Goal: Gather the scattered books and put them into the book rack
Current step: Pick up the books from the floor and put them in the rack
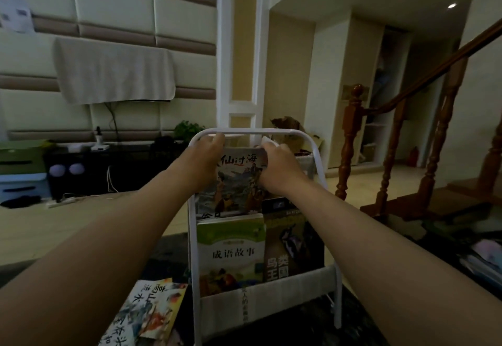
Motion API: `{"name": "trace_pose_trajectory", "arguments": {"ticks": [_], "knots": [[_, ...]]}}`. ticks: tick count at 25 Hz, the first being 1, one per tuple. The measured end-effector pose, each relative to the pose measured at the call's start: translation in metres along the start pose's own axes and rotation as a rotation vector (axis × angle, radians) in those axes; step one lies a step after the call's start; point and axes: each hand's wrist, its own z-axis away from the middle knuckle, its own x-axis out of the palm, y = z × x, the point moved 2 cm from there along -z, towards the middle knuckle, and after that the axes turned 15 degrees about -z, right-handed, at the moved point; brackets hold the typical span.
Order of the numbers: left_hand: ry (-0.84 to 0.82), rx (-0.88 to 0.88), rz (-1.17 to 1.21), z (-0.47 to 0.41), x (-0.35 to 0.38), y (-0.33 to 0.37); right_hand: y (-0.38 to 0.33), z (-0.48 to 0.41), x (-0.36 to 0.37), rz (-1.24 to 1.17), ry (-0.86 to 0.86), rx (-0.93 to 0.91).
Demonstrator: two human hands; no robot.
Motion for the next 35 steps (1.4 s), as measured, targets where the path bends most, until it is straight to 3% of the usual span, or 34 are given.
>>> {"name": "trace_pose_trajectory", "arguments": {"ticks": [4, 9, 22, 35], "knots": [[-0.080, 0.015, -0.202, 0.008, 0.024, -0.004, 0.011, -0.001, 0.017, 0.037, -0.046, 0.025], [-0.063, 0.022, -0.520, 0.010, 0.044, -0.006, 0.017, -0.001, 0.039, 0.051, -0.136, 0.058], [-0.059, 0.066, -0.719, 0.019, 0.065, 0.001, 0.028, 0.003, 0.055, 0.125, -0.178, 0.066], [-0.070, 0.081, -0.731, 0.015, 0.066, 0.011, 0.046, -0.002, 0.046, 0.019, -0.211, 0.083]]}}
